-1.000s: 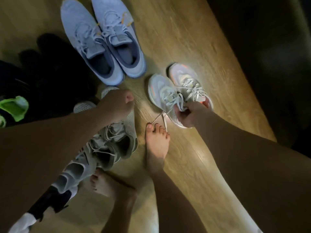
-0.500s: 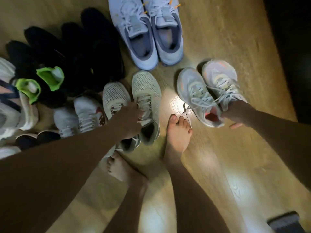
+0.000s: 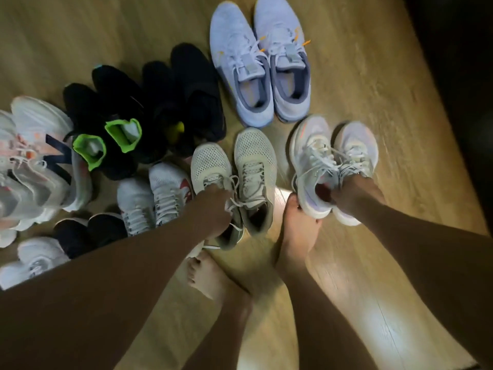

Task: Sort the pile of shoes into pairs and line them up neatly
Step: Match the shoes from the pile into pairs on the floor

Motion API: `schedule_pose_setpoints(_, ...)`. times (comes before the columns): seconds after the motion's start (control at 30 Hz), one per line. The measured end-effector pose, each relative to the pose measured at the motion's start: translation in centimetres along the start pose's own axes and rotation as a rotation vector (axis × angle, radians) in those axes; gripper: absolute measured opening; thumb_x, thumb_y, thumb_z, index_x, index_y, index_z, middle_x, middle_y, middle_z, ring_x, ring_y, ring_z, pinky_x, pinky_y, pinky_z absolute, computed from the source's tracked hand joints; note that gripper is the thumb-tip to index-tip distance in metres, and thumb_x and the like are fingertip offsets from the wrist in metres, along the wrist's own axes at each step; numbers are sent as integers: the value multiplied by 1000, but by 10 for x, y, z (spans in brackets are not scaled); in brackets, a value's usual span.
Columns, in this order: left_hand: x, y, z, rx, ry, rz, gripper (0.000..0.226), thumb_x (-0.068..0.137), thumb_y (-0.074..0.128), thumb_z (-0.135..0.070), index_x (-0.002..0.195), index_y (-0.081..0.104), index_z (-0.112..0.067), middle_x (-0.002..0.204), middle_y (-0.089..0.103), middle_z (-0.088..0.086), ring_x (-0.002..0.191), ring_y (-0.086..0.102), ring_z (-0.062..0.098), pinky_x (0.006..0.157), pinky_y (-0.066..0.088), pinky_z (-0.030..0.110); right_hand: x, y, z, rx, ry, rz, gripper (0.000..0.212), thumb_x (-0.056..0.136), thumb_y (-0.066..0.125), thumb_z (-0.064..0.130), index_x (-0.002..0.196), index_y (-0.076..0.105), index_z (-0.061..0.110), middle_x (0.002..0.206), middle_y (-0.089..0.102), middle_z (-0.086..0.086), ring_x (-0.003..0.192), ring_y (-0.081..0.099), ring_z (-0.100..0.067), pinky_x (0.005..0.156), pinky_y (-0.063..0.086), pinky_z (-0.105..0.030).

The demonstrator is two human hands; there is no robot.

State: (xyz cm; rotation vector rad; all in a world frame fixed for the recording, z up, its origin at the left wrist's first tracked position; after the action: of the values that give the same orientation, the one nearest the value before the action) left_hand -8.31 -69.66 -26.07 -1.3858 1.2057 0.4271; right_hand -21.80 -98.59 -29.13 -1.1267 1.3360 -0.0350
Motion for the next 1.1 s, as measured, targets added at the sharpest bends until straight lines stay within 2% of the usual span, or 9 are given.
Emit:
schedule_pose_setpoints(0.17, -24, 2, 39, -31, 14, -55, 42, 89, 54, -23, 131, 51, -20, 131, 44, 6, 122, 47, 27, 96, 43, 38, -25, 3, 19, -14, -191, -53, 14, 87, 58, 32, 85, 58, 18, 88, 61, -11, 77, 53, -30, 63, 35, -29)
schedule_pose_setpoints(0.27, -46, 19, 69, -32, -33, -76, 37, 90, 51, -25, 125, 56, -20, 133, 47, 6, 121, 49, 26, 97, 45, 38, -28, 9, 32, -43, -340, -25, 13, 84, 60, 21, 96, 58, 24, 98, 63, -9, 83, 55, -29, 67, 37, -28)
schedule_pose_setpoints(0.4, -71, 59, 112, 4, -82, -57, 45, 93, 50, -25, 138, 47, -27, 149, 35, 2, 134, 40, 25, 105, 42, 40, -25, 29, 41, 0, -295, 133, 46, 78, 63, 48, 118, 52, 27, 110, 59, -7, 103, 58, -28, 80, 39, -27)
schedule_pose_setpoints(0.5, -93, 84, 131, -107, -222, 1, 59, 93, 53, -29, 148, 32, -26, 158, 20, 4, 144, 24, 29, 108, 39, 42, -26, 39, 58, 27, -321, 160, 41, 87, 64, 33, 126, 53, 29, 113, 60, -3, 106, 57, -26, 89, 44, -31)
schedule_pose_setpoints(0.6, -108, 101, 138, -244, -282, 10, 54, 92, 54, -28, 144, 39, -20, 154, 26, 6, 136, 38, 27, 101, 45, 37, -22, 45, 69, -57, -343, 166, 50, 86, 45, 45, 130, 56, 25, 121, 61, -6, 110, 59, -29, 87, 45, -32)
schedule_pose_setpoints(0.77, -119, 101, 137, -483, -445, -92, 55, 93, 54, -26, 145, 39, -19, 153, 25, 6, 133, 40, 26, 99, 40, 31, -40, 28, 85, -251, -323, 179, 35, 99, 48, 26, 127, 62, 10, 129, 61, -15, 122, 54, -33, 106, 40, -43)
schedule_pose_setpoints(0.87, -115, 90, 135, -526, -444, -124, 52, 92, 55, -27, 141, 43, -16, 151, 28, 8, 128, 44, 28, 95, 42, 33, -51, 17, 88, -332, -350, 172, 37, 102, 41, 29, 129, 59, 11, 116, 66, -9, 110, 62, -28, 93, 51, -35)
schedule_pose_setpoints(0.97, -109, 78, 133, -572, -429, -156, 47, 92, 53, -27, 137, 46, -15, 144, 35, 7, 117, 50, 28, 78, 44, 30, -61, 4, 95, -341, -321, 135, 34, 101, 38, 32, 125, 59, 18, 80, 59, -1, 72, 63, -19, 56, 49, -25)
schedule_pose_setpoints(1.1, -103, 66, 130, -597, -421, -177, 51, 94, 53, -29, 143, 42, -22, 148, 31, 6, 118, 51, 24, 80, 43, 26, -65, -1, 110, -382, -348, 90, 30, 95, 48, 27, 113, 68, 14, 107, 66, -7, 98, 64, -25, 79, 54, -30)
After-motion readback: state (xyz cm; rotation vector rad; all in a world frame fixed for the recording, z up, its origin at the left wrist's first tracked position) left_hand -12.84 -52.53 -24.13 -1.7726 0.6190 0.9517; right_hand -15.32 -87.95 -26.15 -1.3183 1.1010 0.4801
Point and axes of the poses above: each hand's wrist, its own x-axis towards the middle knuckle, its own y-axis out of the palm, z = x × y, the point moved 2 cm from there along x, towards the middle knuckle
